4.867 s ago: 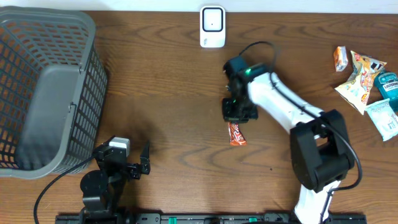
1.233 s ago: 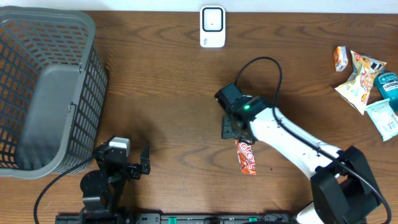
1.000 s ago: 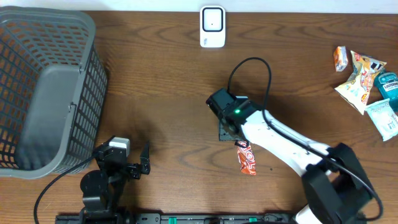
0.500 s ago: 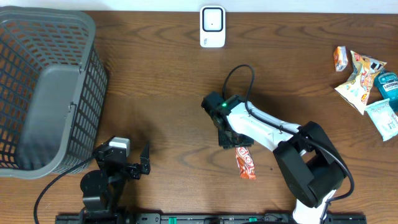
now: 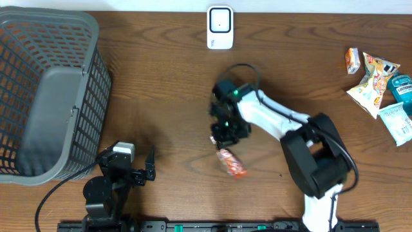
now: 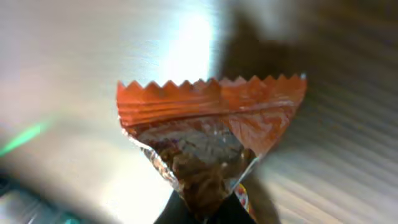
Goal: Scan the item barcode
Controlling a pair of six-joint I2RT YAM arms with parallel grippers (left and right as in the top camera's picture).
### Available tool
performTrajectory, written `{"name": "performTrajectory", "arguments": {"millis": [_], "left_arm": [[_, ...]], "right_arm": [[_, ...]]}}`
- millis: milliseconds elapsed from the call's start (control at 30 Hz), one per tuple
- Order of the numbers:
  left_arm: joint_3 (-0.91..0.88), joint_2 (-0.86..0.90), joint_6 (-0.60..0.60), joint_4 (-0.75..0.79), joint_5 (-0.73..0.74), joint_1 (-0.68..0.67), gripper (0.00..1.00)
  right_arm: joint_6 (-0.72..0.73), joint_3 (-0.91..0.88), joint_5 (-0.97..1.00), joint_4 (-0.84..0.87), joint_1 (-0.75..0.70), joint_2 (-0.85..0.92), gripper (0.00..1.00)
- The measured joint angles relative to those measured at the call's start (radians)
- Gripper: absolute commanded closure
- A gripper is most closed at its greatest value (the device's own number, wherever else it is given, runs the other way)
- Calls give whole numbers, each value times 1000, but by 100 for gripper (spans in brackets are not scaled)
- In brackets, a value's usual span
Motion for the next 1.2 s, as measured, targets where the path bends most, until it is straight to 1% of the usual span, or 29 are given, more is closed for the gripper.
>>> {"name": "performTrajectory", "arguments": {"millis": [100,233,333,433,600,767,867,1000,1100,1200], "left_arm": [[0,0,0,0,0,0,2],[0,0,0,0,0,0,2],[0,0,0,0,0,0,2],[0,0,0,0,0,0,2],[0,0,0,0,0,0,2],[0,0,0,0,0,0,2],[0,0,0,0,0,0,2],[0,0,0,0,0,0,2],[0,0,0,0,0,0,2],[0,0,0,0,0,0,2]], "right_arm": [[-149,11,-282,-16,-35,15,99],[-271,11,-556,-19,-79,15,99],[-327,12,-750,-19,-106,15,99],[-319,13,-850,-19,-127,15,99],[-257,13,-927,-33,-160,15,99],[-95,14,-953,-137,-187,15,99],[33,16,-960,-269,-208,15,99],[167,20,-968,-526,-243,15,99],[216,20,-972,-684,-268,15,98],[240,20,-976,-728,-288,15,99]]}}
